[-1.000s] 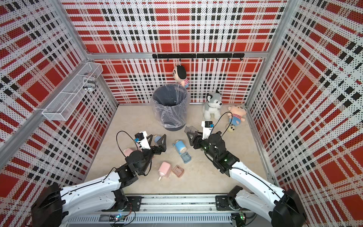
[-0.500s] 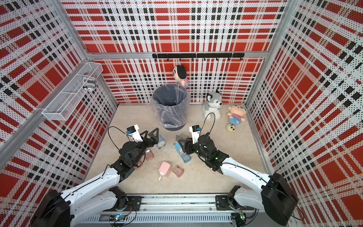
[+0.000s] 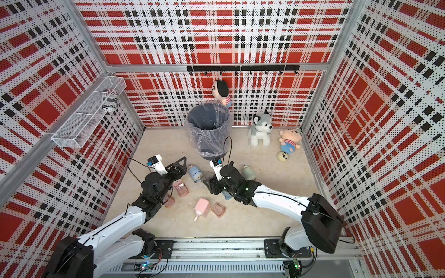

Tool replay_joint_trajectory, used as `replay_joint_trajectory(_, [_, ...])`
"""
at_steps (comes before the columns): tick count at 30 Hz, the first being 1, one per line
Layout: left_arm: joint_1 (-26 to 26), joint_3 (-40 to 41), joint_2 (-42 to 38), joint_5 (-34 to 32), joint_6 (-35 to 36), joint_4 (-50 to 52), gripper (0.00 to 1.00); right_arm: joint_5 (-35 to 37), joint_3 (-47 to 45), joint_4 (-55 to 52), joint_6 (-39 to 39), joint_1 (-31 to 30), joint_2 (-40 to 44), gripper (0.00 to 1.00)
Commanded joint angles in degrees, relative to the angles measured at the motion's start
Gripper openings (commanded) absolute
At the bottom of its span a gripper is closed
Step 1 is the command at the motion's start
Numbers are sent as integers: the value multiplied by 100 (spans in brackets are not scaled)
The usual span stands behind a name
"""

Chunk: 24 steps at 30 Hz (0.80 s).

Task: Take out the pencil sharpener tray and clean the shavings
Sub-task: Place the container at the center of the board.

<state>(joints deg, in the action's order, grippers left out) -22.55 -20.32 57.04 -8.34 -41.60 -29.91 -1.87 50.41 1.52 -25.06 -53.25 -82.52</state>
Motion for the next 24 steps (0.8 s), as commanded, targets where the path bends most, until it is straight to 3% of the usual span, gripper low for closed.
replay_joint_trajectory(1, [39, 80, -70, 105, -50, -24, 98, 260, 330, -376, 198, -153, -364, 53])
replay_joint_trajectory(13, [57, 107, -162, 96, -41, -24, 98, 1250, 1533, -1385, 382, -696, -1887, 54])
replay_joint_trajectory(24, [57, 131, -216, 85, -41, -28, 98, 1694, 2087, -1667, 324, -717, -2631, 55])
